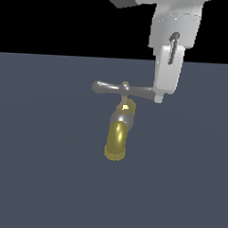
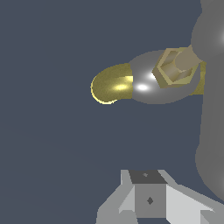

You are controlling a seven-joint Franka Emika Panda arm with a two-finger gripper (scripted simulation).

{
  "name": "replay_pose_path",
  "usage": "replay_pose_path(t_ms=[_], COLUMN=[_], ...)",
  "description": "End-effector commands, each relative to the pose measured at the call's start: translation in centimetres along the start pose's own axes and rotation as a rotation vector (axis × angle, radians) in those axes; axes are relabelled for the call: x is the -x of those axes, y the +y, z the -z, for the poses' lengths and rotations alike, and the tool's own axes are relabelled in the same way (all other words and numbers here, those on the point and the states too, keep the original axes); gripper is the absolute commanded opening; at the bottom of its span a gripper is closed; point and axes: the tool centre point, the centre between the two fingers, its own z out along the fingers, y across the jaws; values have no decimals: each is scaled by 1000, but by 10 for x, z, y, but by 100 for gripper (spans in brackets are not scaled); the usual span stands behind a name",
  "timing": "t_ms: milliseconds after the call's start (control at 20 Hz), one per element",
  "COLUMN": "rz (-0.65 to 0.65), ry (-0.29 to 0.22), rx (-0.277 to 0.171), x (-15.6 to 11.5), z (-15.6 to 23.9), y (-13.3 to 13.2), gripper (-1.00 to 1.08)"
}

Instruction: Turn on the faucet by rotating a designated handle.

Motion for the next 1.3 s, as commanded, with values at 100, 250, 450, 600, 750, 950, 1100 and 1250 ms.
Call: replay_pose_path(t_ms=[100,250,450,600,750,950,1100,1250], rz=[28,36,36,36,36,36,36,36], ry=[3,4,4,4,4,4,4,4], rx=[0,0,0,-1,-1,-1,-1,-1], x=[-2,-3,-4,-3,-2,-1,-1,0], z=[-5,-7,-7,-7,-7,-7,-7,-7], y=[4,5,5,8,16,27,35,44], gripper=[-100,-100,-100,-100,-100,-100,-100,-100])
